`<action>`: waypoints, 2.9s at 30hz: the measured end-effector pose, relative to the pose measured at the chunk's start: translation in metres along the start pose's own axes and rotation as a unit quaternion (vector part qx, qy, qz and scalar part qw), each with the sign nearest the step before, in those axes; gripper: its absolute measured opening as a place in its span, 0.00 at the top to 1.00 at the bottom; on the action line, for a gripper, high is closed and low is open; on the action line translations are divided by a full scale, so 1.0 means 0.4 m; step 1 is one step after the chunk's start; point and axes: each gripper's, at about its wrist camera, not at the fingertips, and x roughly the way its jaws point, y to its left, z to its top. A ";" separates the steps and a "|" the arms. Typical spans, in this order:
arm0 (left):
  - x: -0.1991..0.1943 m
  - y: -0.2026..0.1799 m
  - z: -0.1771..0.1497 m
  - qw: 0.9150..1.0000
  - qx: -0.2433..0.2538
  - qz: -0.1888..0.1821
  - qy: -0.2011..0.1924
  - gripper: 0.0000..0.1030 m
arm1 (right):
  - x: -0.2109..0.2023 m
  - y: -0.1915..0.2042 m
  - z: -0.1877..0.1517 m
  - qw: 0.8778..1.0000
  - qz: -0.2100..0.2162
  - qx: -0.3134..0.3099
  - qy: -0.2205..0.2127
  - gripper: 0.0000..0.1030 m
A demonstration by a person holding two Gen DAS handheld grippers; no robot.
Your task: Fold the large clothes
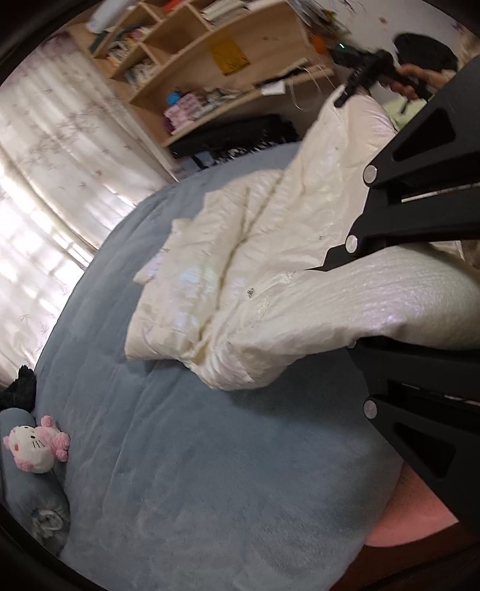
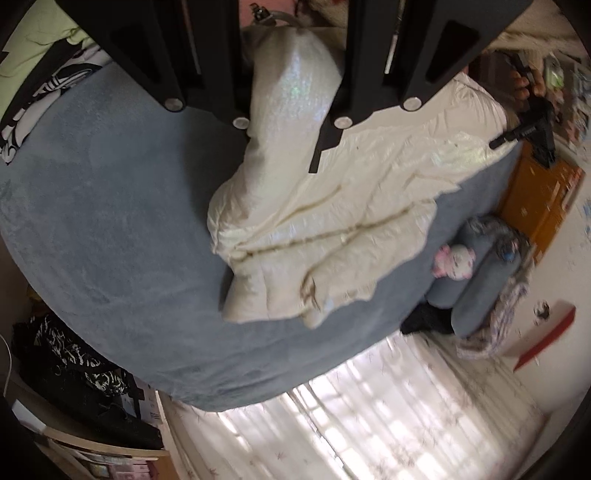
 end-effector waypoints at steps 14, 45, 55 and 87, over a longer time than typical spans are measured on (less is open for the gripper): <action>0.167 -0.068 0.403 0.998 -0.025 -0.023 -0.056 0.90 | 0.177 -0.026 0.330 0.993 0.048 0.100 -0.041 0.88; 0.572 -0.014 0.817 0.998 -0.063 -0.019 -0.022 0.16 | 0.597 -0.073 0.661 0.989 0.079 0.118 -0.034 0.05; 0.591 -0.013 0.787 0.993 0.096 0.074 0.000 0.16 | 0.585 -0.110 0.649 0.999 -0.017 0.008 -0.043 0.05; 0.675 -0.093 0.742 0.971 0.121 0.198 -0.051 0.90 | 0.720 -0.053 0.628 0.991 -0.120 0.005 -0.060 0.83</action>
